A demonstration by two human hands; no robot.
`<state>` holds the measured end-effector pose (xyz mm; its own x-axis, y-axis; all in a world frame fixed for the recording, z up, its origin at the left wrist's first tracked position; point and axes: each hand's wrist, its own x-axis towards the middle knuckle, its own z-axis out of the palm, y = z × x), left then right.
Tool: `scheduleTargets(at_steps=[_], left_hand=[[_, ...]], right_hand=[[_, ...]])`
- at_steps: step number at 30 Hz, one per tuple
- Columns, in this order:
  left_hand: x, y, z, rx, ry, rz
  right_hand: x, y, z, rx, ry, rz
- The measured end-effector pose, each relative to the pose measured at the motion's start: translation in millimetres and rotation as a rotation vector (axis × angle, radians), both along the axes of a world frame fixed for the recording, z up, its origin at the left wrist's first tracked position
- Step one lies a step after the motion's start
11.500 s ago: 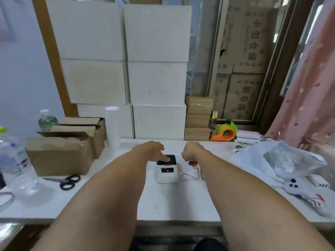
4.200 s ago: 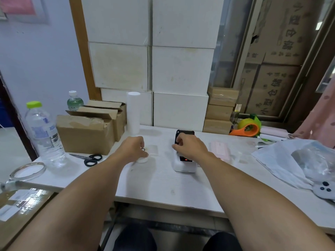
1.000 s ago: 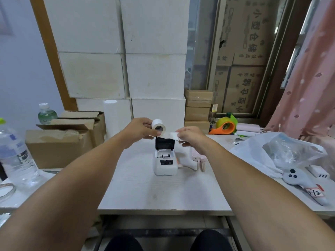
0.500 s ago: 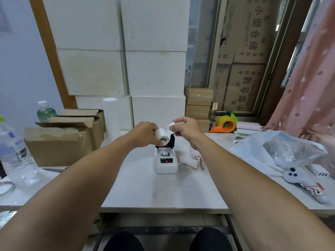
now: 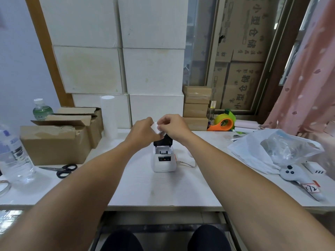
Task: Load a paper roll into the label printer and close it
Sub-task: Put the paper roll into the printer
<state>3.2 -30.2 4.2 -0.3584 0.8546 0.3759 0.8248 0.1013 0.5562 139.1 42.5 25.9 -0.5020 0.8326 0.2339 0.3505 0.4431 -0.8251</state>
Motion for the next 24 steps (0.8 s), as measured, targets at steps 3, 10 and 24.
scheduleTargets(at_steps=[3,10,24], left_hand=[[4.0,0.6,1.9,0.034,-0.002,-0.001],[6.7,4.0,-0.9,0.062,-0.002,0.052],[24.7,10.4,-17.6,-0.061,0.284,0.035]], right_hand=[[-2.2,-0.7,1.7,0.028,-0.005,-0.063],[0.8,6.3,6.9,-0.029,-0.146,-0.07],[14.8,13.1,-17.4,-0.032,-0.231,-0.059]])
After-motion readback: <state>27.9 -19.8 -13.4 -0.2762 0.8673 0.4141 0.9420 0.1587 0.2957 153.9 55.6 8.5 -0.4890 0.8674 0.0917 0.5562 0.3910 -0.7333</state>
